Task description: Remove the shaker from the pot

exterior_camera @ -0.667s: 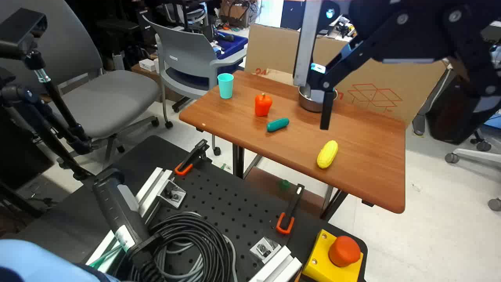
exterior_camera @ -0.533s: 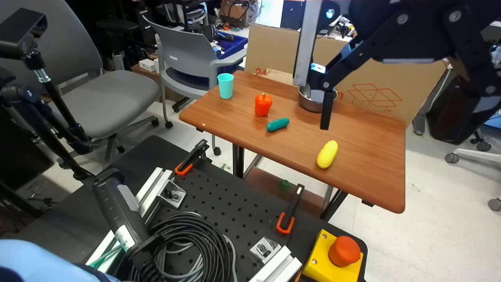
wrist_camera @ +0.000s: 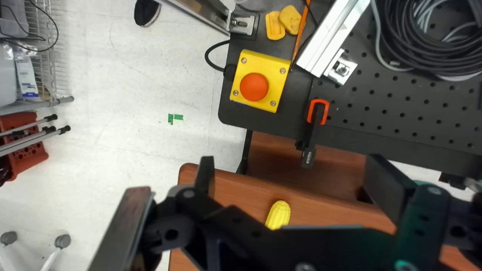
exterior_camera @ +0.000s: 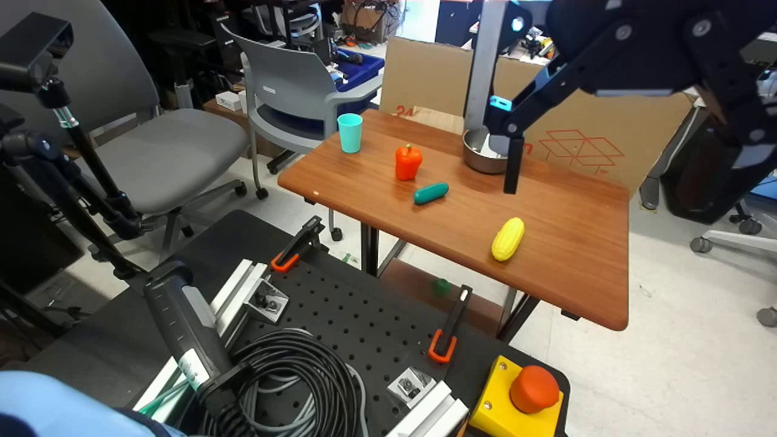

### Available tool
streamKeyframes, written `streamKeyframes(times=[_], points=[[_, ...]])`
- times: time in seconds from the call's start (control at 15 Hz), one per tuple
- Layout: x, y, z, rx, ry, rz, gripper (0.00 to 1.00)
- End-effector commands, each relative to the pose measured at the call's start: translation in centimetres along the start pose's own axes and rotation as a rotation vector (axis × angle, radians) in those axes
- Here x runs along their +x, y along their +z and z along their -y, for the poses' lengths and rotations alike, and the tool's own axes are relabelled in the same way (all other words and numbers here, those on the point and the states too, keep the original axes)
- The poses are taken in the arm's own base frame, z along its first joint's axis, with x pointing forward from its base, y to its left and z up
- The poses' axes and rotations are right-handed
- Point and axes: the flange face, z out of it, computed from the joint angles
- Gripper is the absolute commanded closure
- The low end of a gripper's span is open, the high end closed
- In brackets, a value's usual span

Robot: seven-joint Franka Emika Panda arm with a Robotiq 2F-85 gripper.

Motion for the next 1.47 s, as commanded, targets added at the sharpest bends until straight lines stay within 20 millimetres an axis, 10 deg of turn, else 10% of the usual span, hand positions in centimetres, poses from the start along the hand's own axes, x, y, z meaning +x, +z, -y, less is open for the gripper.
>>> streamKeyframes(times=[0.0,0.87,1.4], points=[[4.3,2.3,-1.0,-0.008,0.047,-0.051,0.00],[26.0,7.1,0.8,0.037,0.169,-0.328,0.00],[34.8,9.6,3.3,0.075,0.182,-0.328,0.00]])
